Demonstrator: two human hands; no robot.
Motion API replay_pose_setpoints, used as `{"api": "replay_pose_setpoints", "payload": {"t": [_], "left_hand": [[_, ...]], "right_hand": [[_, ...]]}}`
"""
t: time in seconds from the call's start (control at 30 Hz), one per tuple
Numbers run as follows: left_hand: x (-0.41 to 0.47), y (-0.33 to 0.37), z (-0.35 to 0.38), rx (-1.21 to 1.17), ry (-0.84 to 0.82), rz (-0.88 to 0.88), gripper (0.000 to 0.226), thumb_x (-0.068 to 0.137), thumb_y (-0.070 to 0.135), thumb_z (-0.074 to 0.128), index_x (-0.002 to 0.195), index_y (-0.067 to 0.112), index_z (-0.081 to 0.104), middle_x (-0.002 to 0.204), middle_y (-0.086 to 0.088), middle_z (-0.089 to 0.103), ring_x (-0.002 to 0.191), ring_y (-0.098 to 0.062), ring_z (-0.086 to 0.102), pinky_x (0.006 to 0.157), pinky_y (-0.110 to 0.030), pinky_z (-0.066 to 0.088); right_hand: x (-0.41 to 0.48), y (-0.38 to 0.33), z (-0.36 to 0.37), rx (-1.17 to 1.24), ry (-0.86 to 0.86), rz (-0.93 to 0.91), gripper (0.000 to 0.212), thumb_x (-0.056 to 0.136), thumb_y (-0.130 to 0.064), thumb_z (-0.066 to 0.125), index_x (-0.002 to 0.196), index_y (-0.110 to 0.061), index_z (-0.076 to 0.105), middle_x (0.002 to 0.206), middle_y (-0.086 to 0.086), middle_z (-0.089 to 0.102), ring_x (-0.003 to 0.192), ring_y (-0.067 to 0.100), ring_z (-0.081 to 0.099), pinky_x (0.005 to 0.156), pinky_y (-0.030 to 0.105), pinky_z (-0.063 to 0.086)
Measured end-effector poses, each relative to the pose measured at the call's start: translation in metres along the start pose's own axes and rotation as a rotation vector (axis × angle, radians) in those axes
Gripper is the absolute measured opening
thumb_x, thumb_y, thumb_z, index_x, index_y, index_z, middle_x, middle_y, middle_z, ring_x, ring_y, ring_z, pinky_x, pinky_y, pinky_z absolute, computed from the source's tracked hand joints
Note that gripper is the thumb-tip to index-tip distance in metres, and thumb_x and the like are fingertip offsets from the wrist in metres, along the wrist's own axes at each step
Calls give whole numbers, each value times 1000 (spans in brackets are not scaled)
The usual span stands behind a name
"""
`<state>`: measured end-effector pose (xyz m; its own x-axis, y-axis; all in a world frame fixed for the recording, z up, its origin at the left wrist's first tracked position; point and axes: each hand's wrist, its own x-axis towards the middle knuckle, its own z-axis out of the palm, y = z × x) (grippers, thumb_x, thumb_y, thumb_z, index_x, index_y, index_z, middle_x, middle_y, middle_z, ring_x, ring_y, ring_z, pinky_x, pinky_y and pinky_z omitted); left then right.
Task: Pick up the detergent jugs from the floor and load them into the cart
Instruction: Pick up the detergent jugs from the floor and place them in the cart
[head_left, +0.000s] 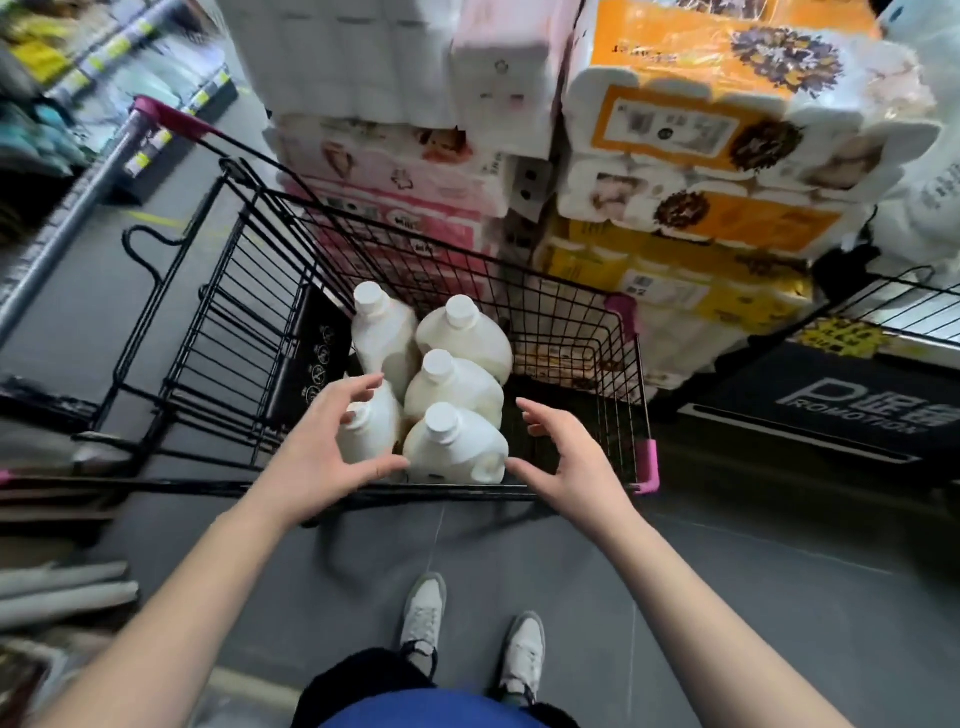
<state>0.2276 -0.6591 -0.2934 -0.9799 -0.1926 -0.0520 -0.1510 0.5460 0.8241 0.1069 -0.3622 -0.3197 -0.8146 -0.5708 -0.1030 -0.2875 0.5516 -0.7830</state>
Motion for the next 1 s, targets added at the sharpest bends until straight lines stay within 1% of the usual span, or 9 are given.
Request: {"api": "replay_pose_setpoints", "payload": {"t": [0.1,0.27,0.4,0.53,0.6,0.7,0.77,0.83,1.0], "left_hand": [[-13,-19,13,86,-37,-65,92,72,61,89,148,28,49,142,9,55,130,-2,54,112,-10,34],[-25,-53,28,247,-108,-114,72,77,69,68,135,26,65,130,11,61,124,-9,57,111,-26,42],[-34,-71,33,277,-76,-150,52,79,62,68,108,21,79,105,11,71,102,-13,67,97,-31,49],[-29,-81,36,302,-56,-114,42,83,58,65,98,22,81,96,12,75,92,-17,72,91,-46,56],[-25,-82,41,290,-24,-155,34,82,58,64,92,29,78,93,12,74,90,-16,71,94,-51,53],[-23,-78,51,316,7,-261,15,83,52,77,84,40,67,91,10,70,93,-16,66,103,-38,32],[-22,-77,56,332,11,-299,21,85,36,86,82,40,65,91,8,69,96,-17,65,98,-30,21],[-20,-75,57,341,12,-313,22,84,31,87,81,37,66,90,8,71,96,-16,65,96,-25,17],[-14,-69,60,332,0,-314,23,83,31,87,78,37,65,89,9,72,95,-14,63,95,-23,16]], "right_hand": [[-5,20,20,-25,-68,65,65,87,-35,82,146,-34,55,128,-11,60,121,4,58,107,25,45],[-6,49,49,-84,-145,156,46,87,-36,82,131,-35,68,115,-10,69,113,10,65,104,36,50],[-8,64,57,29,-153,328,22,90,-36,80,111,-36,76,110,-18,70,112,5,66,108,34,49],[-1,76,56,54,-154,400,15,91,-38,78,106,-36,79,106,-17,73,107,3,68,108,34,50],[3,80,55,2,-171,421,14,91,-44,77,103,-36,80,106,-15,72,105,5,67,106,33,50],[3,83,55,3,-165,432,12,90,-46,77,97,-37,80,103,-16,71,105,6,67,105,33,50],[2,85,55,13,-160,432,6,89,-47,78,92,-42,78,98,-19,70,103,4,67,103,32,50],[3,87,54,0,-166,431,5,88,-51,78,85,-49,74,97,-19,72,102,3,67,102,31,51],[4,93,46,-25,-205,442,7,88,-54,76,85,-47,75,98,-22,73,102,2,66,101,30,51]]}}
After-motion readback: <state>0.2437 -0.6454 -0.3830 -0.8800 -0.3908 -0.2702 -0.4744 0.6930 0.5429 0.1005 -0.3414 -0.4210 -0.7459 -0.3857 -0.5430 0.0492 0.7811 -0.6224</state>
